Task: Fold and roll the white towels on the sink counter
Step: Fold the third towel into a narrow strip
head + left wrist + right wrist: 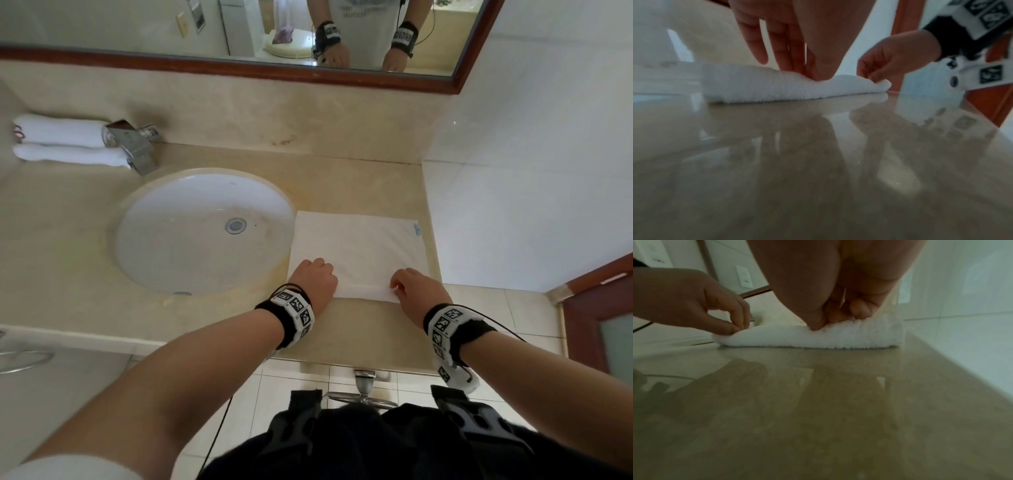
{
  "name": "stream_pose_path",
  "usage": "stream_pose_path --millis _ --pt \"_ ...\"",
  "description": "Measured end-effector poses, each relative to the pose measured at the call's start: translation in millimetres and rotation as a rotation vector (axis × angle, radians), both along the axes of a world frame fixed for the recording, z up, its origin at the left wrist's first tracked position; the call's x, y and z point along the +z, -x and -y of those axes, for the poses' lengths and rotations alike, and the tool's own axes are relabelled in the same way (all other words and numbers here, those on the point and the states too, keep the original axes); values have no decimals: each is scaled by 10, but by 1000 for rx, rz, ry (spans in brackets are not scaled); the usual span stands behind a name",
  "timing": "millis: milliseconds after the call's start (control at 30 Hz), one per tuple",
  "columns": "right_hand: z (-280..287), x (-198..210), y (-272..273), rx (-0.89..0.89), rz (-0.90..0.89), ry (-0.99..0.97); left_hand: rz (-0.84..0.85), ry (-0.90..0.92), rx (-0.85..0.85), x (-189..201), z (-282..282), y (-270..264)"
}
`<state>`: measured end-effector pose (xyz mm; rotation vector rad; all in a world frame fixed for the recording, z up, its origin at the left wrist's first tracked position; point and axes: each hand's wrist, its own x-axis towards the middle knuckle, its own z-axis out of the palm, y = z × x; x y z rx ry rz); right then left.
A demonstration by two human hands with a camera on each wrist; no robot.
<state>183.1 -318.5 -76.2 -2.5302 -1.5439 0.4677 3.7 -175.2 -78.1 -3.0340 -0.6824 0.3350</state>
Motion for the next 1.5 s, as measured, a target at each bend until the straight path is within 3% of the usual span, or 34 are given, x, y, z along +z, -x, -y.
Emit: stream_pose_path --millis 233,567,800,1033,1300,1500 --pt "12 60 -10 84 3 38 -79 -20 -64 57 -11 -45" --pt "-59 -38 -45 78 59 35 39 138 18 -12 -107 -14" --pt "-138 -14 -55 102 175 93 37 46 -9 -41 -92 -40" --pt "-202 107 -140 -63 -108 60 -96 -45 -68 66 -87 -111" --pt "-142 96 -89 81 -12 119 -10 83 -12 62 -170 -130" --pt "-167 90 -88 50 13 122 -13 248 117 86 -281 -156"
